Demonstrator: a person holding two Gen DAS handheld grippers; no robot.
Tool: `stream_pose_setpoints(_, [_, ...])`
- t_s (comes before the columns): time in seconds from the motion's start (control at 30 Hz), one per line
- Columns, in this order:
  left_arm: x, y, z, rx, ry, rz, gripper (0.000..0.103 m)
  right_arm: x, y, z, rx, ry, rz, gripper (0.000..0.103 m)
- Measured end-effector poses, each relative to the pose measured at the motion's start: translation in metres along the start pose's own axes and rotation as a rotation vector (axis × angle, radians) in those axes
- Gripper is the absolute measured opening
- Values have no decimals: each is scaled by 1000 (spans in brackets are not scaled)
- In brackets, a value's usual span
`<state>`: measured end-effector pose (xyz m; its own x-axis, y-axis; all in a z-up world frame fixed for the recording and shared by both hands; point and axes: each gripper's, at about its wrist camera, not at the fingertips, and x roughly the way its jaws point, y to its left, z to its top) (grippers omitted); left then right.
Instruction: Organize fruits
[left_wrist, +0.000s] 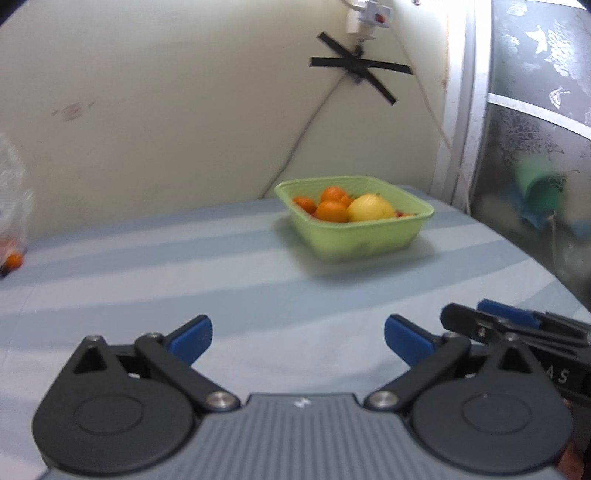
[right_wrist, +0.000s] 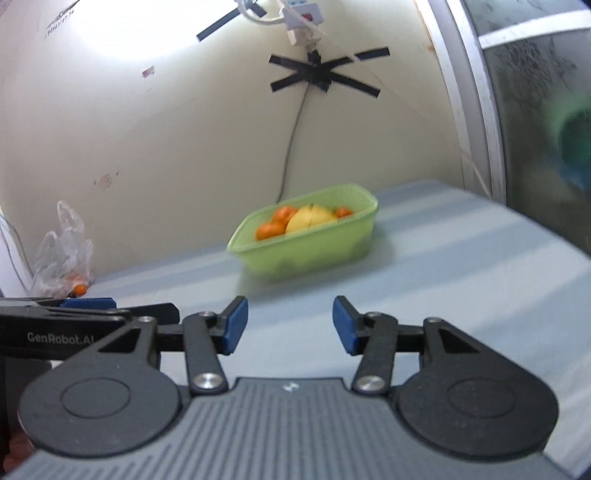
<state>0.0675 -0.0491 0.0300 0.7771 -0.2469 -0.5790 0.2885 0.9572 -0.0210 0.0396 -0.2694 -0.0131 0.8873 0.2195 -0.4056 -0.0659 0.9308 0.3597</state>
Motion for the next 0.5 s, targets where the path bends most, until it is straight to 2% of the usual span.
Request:
stream_pose_setpoints(0.23, [-21, 11, -30, -15, 32, 61, 103, -12, 12, -20, 56, 57, 0, 58])
stream_pose_setpoints(0.37, [-31, 18, -44, -38, 29, 72, 103, -17, 18, -27, 64, 62, -7, 62])
stream_pose_setpoints(0.5, [-36, 26, -50, -75, 43, 66, 103, -18, 24, -33, 67, 80, -4, 62])
